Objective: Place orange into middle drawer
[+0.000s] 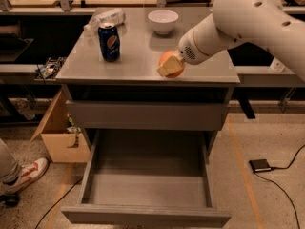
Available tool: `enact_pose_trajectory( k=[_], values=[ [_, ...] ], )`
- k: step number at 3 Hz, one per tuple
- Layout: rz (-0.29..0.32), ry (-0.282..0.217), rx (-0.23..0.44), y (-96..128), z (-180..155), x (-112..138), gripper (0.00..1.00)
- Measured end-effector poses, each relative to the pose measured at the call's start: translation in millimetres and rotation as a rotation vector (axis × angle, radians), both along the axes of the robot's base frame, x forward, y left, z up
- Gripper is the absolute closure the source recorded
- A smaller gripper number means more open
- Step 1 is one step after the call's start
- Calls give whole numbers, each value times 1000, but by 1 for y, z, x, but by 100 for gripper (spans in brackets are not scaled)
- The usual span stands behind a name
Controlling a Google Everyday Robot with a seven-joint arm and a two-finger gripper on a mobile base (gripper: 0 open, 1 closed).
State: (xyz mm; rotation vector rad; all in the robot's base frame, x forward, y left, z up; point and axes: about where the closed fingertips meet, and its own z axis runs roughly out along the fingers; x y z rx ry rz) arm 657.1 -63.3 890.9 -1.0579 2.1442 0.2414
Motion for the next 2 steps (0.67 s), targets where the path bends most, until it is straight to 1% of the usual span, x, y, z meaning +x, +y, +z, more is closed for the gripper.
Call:
enact_pose_trajectory(
  k=[1, 2],
  values=[
    [5, 9, -8, -1, 1, -6, 100],
    [5, 9, -8, -1, 1, -6, 100]
  ],
)
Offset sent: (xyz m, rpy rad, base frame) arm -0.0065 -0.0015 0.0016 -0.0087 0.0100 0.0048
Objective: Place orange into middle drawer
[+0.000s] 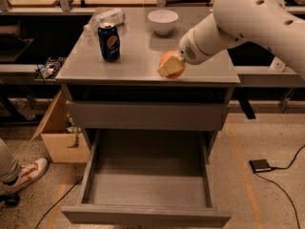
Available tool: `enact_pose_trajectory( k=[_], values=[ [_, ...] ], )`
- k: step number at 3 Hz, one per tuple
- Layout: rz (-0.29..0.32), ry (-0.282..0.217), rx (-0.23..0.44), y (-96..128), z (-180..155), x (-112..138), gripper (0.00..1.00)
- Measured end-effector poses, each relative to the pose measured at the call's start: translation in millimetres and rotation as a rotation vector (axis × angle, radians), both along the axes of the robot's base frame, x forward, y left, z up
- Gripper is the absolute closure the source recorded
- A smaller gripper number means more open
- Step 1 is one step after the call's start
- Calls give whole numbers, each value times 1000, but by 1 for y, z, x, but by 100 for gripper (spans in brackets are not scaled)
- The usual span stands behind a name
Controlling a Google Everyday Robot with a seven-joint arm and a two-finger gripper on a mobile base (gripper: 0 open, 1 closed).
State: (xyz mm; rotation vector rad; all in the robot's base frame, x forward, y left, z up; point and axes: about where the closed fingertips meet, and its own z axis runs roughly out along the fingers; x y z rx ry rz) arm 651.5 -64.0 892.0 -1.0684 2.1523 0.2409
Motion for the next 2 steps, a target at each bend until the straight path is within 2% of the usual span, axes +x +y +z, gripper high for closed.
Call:
enact_pose_trajectory(
  k=[1, 2],
  values=[
    [-40, 13, 19, -7, -7, -21, 100],
    [-50, 57, 19, 5, -24, -71, 100]
  ],
)
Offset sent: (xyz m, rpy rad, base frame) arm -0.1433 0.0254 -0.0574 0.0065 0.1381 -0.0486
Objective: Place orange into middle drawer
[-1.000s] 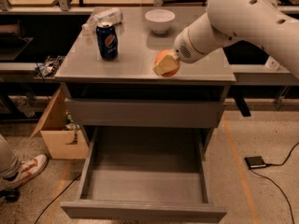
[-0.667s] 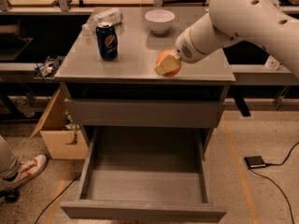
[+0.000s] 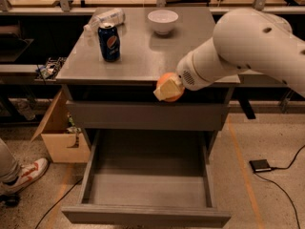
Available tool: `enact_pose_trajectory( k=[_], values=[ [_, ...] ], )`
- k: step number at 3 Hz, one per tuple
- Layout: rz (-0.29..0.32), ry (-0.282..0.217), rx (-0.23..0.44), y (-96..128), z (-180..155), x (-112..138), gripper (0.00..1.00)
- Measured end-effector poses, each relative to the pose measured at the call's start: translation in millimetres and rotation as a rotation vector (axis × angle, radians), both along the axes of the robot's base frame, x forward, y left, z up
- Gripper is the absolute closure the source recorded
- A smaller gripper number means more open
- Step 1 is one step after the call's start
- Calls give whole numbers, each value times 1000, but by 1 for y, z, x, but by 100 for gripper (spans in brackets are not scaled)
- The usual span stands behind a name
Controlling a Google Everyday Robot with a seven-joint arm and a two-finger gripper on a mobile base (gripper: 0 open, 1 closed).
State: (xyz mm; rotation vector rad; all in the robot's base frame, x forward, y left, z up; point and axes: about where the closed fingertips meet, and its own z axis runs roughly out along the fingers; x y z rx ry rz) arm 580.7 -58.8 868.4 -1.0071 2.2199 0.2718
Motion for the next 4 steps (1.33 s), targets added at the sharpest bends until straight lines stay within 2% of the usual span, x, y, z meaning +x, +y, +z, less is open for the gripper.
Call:
enact_pose_trajectory(
  k=[1, 2, 3, 4],
  values=[
    [8, 90, 8, 23, -47, -44, 100],
    [-45, 167, 26, 34, -136, -82, 100],
    [-44, 165, 25, 34, -135, -82, 100],
    [-62, 180, 52, 31, -151, -79, 100]
  ],
)
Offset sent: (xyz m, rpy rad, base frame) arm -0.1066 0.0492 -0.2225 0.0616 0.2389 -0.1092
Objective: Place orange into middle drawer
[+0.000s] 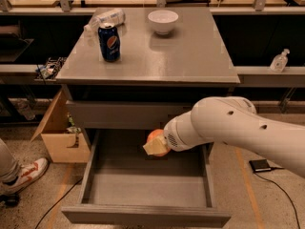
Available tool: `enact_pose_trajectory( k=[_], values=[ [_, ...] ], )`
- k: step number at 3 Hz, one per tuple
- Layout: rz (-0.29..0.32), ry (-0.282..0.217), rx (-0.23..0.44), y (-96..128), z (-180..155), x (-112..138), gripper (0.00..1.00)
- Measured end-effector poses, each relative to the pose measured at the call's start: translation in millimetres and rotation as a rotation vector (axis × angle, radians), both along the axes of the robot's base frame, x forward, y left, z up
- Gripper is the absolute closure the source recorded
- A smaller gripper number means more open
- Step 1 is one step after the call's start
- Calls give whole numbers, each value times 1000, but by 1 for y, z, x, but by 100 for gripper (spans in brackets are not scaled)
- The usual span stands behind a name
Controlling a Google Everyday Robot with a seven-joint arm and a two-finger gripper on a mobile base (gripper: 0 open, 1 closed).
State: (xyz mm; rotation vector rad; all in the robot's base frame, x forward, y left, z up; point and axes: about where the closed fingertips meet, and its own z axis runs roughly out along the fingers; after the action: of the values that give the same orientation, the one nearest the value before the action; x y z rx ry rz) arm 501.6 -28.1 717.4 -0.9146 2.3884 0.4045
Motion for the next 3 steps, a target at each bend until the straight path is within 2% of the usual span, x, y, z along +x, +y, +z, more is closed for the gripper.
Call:
enact_pose_trajectory(
  k=[1, 2, 3],
  values=[
    [-60, 52, -6, -14, -83, 16, 100],
    [-135, 63, -25, -30, -145, 37, 100],
    [-134, 63, -25, -30, -145, 36, 100]
  ],
)
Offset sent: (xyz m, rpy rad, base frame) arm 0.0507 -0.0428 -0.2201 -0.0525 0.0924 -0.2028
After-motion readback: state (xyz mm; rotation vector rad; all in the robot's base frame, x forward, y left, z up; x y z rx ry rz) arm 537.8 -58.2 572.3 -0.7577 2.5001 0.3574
